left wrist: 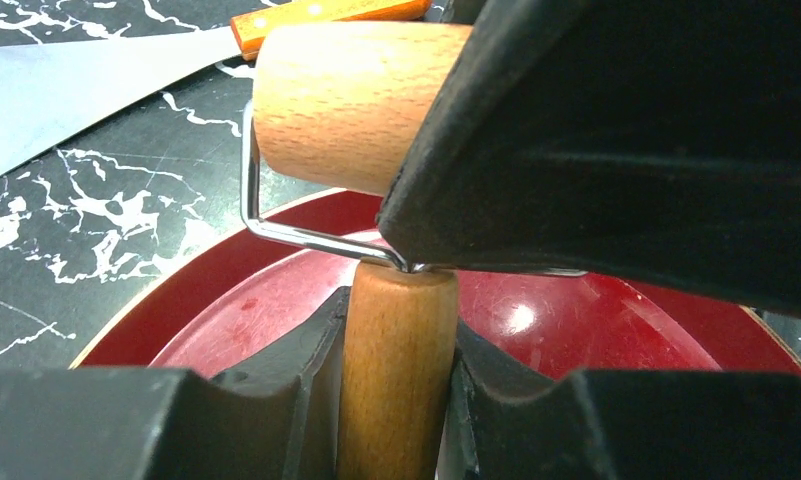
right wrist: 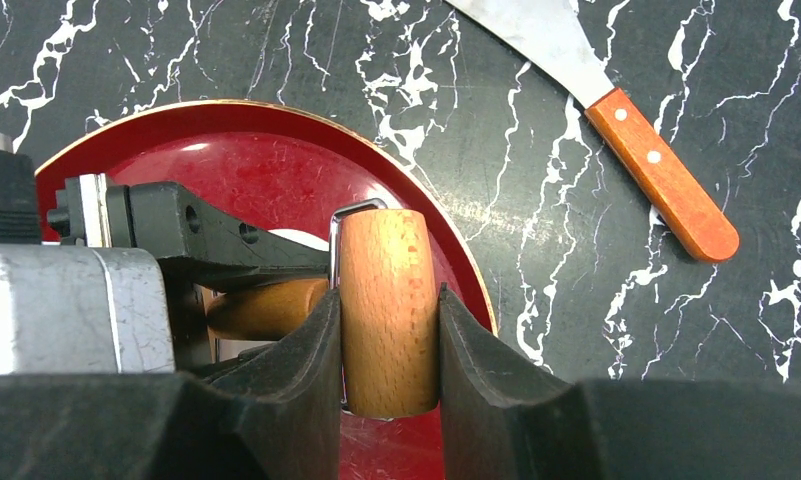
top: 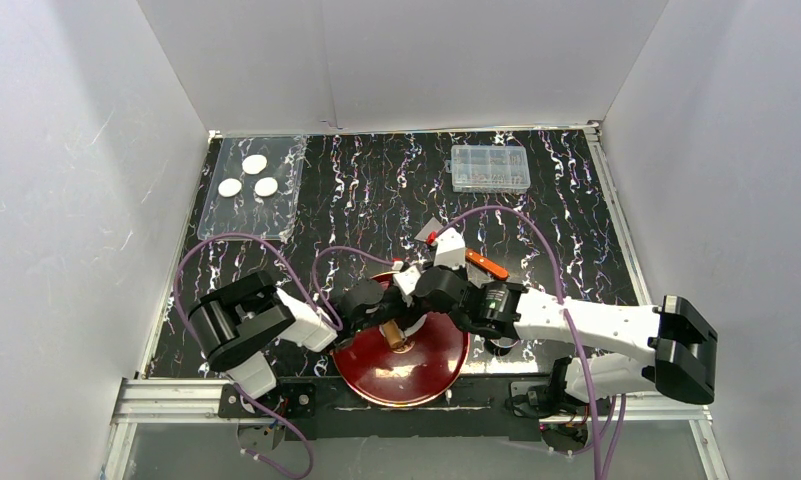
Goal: Roll out the dumpling wrappers from the dough
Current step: Flatten out the dough on the work surface.
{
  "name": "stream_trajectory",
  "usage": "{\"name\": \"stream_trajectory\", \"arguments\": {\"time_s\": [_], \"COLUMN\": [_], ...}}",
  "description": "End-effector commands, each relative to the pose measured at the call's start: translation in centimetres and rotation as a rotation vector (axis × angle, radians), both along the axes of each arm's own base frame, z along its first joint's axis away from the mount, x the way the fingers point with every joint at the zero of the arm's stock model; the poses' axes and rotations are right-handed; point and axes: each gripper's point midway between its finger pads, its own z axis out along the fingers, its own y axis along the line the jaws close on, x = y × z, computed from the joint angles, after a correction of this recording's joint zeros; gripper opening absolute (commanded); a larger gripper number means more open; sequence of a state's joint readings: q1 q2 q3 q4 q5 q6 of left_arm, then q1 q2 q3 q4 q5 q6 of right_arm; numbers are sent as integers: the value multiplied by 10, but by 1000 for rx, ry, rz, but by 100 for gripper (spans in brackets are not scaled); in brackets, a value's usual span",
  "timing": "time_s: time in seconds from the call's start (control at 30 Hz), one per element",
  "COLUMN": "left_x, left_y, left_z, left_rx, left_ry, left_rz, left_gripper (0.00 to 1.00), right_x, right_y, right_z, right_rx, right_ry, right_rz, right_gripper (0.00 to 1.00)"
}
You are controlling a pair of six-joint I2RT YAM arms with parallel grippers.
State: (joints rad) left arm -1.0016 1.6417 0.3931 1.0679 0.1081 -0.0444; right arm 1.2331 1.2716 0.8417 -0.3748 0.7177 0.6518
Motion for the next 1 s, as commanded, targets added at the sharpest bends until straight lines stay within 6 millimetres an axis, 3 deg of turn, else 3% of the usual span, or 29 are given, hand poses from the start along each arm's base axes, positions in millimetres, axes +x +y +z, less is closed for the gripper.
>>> {"name": "stream_trajectory", "arguments": {"time_s": [0.0,0.23,0.47,0.63,0.77,0.97], "left_x": [-16,-3,20,16,16,17], "left_y": [40,33,1,-33,-50,-59], "left_z": [-69,-48,-8,14,18,9], "left_rx": [305,288,199,91,51,61], "left_ry": [100,25,-101,-91,-71,-62], "left_rz": [63,55,20,-72,-105,-128], "left_gripper": [0,0,0,0,0,0], "right_x": [-83,-73,-55,-51,-47,-45], "right_y": [78,82,72,59,45,31], "right_z": [-32,-12,30,42,40,37], "right_rx": [44,28,80,88,66,41], "right_ry": [233,167,55,27,8,0], "right_rz": [439,455,418,381,350,324], "right_gripper": [1,1,1,1,1,1]}}
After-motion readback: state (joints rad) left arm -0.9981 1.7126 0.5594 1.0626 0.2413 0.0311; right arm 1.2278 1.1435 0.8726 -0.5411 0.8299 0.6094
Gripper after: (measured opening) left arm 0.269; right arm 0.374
